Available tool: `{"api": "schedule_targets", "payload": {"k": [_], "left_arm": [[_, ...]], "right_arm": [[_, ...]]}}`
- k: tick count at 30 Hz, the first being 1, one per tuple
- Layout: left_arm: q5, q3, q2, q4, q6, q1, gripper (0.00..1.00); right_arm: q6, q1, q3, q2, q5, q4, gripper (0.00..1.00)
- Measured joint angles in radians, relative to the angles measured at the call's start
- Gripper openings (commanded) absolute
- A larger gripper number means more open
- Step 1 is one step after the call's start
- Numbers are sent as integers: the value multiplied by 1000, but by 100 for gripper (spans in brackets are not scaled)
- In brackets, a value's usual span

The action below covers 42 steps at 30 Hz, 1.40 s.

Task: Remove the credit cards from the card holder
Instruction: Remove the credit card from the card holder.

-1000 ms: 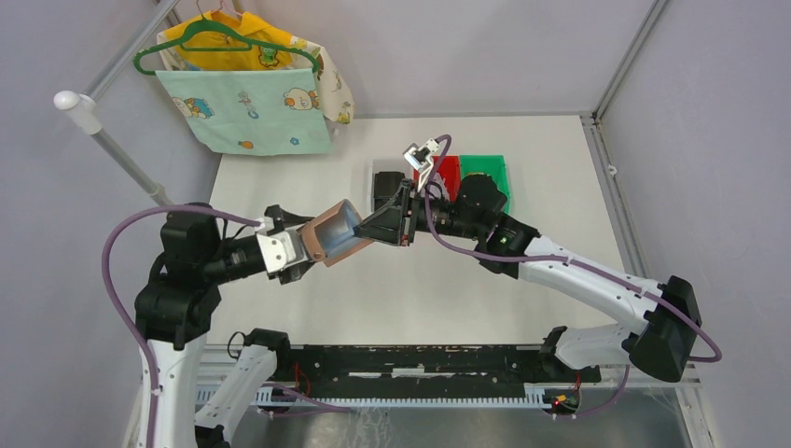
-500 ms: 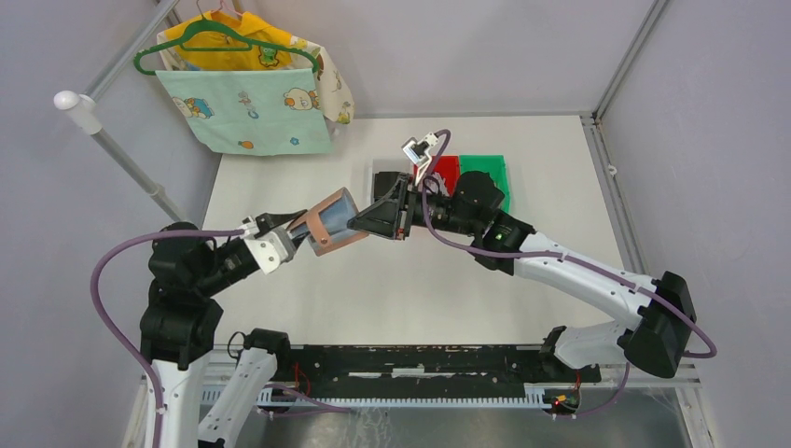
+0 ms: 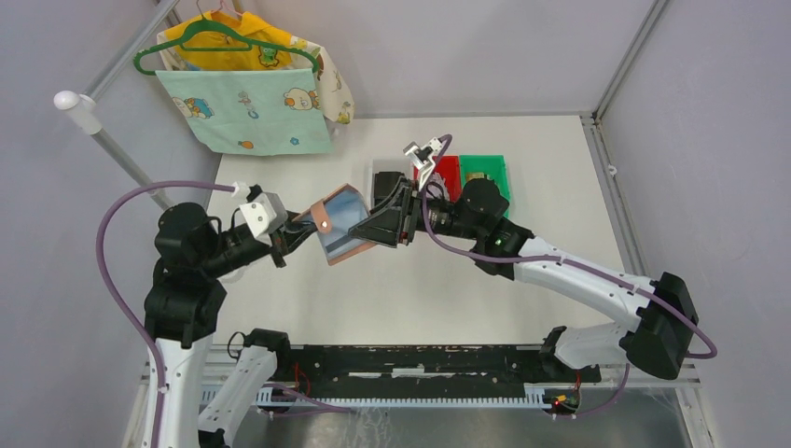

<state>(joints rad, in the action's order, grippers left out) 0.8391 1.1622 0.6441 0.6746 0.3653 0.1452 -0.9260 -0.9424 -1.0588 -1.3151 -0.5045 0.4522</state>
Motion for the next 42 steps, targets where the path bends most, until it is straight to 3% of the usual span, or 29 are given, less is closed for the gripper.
{"api": "schedule_targets", "payload": {"k": [5,12,17,28,33,36,39,40,41,42], "left_arm": [[58,18,43,2,-140,1,2],[157,41,72,8,-269,1,2],[249,77,107,11,-372,1,2],[407,120,143,10,-518,1,2],[455,128,143,8,-531,1,3],[465,128,142,5,-532,1,6],[471,126,137,3,-532,1,11],[471,124,134,2,-532,0,25],[470,121,130,1,-531,0,48],[468,118,127,-2,-531,0,64]], "right_arm": [[-24,1,71,30,-13,101,64],[-26,34,225,105,-34,320,70],[42,44,232,123,-73,396,74],[219,53,117,94,-231,349,63],[269,53,35,68,-254,298,43],[271,53,-3,49,-254,288,24],[229,52,-5,32,-255,325,6],[214,52,-5,27,-255,335,0],[190,52,-5,19,-256,352,0],[167,52,-2,11,-256,369,0]]}}
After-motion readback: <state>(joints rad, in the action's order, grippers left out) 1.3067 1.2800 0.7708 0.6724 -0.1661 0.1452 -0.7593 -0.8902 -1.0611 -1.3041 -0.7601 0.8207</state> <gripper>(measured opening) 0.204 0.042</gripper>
